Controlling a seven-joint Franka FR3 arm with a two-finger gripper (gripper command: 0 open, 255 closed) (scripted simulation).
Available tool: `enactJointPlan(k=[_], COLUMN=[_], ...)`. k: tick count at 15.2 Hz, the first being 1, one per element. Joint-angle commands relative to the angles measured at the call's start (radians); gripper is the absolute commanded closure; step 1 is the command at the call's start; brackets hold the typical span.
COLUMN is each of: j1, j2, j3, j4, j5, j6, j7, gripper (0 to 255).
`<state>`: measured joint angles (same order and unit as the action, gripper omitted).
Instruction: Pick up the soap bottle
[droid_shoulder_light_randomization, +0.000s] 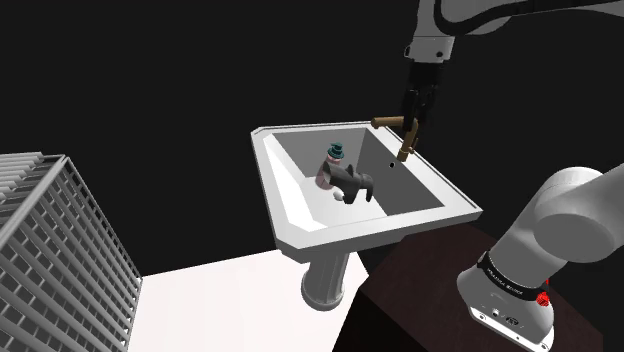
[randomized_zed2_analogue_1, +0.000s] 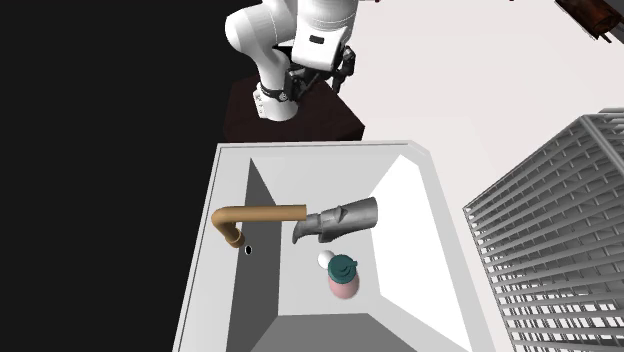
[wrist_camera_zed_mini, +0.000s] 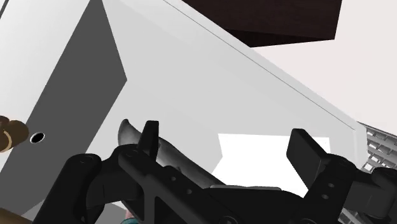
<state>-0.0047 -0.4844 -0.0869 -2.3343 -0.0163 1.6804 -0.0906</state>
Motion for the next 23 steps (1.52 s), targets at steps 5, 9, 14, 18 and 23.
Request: enactJointPlan(k=[5,9,14,18,23], j1=[0.002,0.002,-0.004,-0.012,-0.025], j2=[0.23,0.39,0.593,0.756,0.967], j3=[-0.028,-0.041,-0.047,-0.046,-0.039], j4=[0.087,0.178,0.321,0.46,0.669], j5=[-0.021,-0.025,-0.024,-0.022,-0.022], j6=[0.125,0.183,0.229,0.244,0.233], j7=[-0.077,-0.124,-0.18,-0.22,-0.263], gripper=[0,0,0,0,0])
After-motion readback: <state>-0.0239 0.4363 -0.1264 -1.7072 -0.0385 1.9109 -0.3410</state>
